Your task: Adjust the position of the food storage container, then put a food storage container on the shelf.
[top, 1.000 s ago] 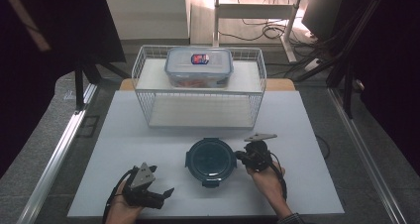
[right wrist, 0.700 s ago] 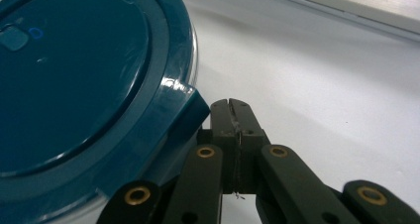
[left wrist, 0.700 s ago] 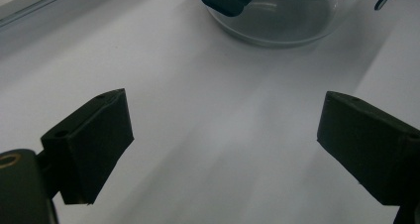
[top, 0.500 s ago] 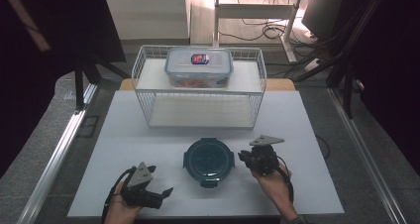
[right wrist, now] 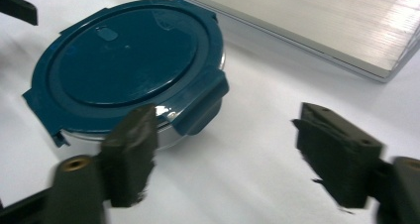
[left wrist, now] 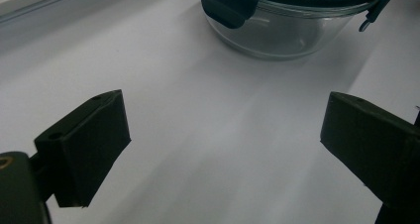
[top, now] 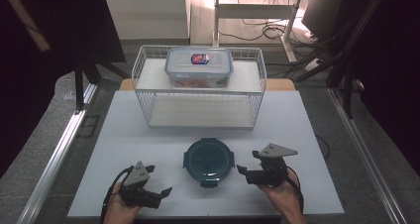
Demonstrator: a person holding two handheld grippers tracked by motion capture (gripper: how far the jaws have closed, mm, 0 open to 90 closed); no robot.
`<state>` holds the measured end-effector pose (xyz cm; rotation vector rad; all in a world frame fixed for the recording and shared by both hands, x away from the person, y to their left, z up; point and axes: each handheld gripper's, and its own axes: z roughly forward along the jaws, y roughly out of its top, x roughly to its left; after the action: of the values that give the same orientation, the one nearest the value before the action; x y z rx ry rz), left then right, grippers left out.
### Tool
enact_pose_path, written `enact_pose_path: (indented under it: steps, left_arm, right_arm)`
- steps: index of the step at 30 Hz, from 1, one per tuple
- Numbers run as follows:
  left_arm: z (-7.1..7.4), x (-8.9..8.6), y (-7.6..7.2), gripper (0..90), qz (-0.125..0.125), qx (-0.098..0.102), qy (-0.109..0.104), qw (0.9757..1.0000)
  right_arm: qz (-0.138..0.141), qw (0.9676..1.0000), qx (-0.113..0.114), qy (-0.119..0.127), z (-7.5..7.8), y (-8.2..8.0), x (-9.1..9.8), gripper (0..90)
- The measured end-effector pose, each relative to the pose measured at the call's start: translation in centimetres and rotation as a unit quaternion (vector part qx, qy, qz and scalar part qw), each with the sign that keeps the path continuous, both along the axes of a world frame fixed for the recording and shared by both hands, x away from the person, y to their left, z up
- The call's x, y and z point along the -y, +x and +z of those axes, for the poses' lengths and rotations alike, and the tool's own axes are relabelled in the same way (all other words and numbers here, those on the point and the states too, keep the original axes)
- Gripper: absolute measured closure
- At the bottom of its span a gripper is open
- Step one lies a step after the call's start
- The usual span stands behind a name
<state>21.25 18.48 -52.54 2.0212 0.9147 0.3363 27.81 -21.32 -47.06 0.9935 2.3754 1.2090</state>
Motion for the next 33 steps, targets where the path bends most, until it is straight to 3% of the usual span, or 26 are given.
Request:
enact_pose_path:
  steps: [8,13,22,28,33]
  left_arm:
    - [-0.2,0.3,0.0,4.2,-0.001,-0.003,0.008,1.0]
    - [-0.3,0.3,0.1,4.1,0.0,-0.008,0.008,0.9999]
    - [-0.3,0.3,0.2,3.6,0.001,-0.004,0.007,1.0]
    - [-0.2,0.6,0.3,4.2,-0.003,-0.006,0.011,0.9999]
    - [0.4,1.1,0.8,4.8,-0.011,-0.021,-0.014,0.9996]
  right_arm:
    - [0.016,0.9994,0.01,-0.028,-1.1,-1.0,0.1,3.0]
    - [0.016,0.9993,-0.004,-0.032,-2.1,-1.0,0.5,1.2]
    - [0.017,0.9992,0.007,-0.035,-1.9,-1.0,0.4,0.4]
    - [0.02,0.9997,-0.002,-0.013,-1.6,-0.8,0.5,0.4]
    - [0.023,0.9997,-0.002,-0.002,-1.4,-0.5,0.1,0.1]
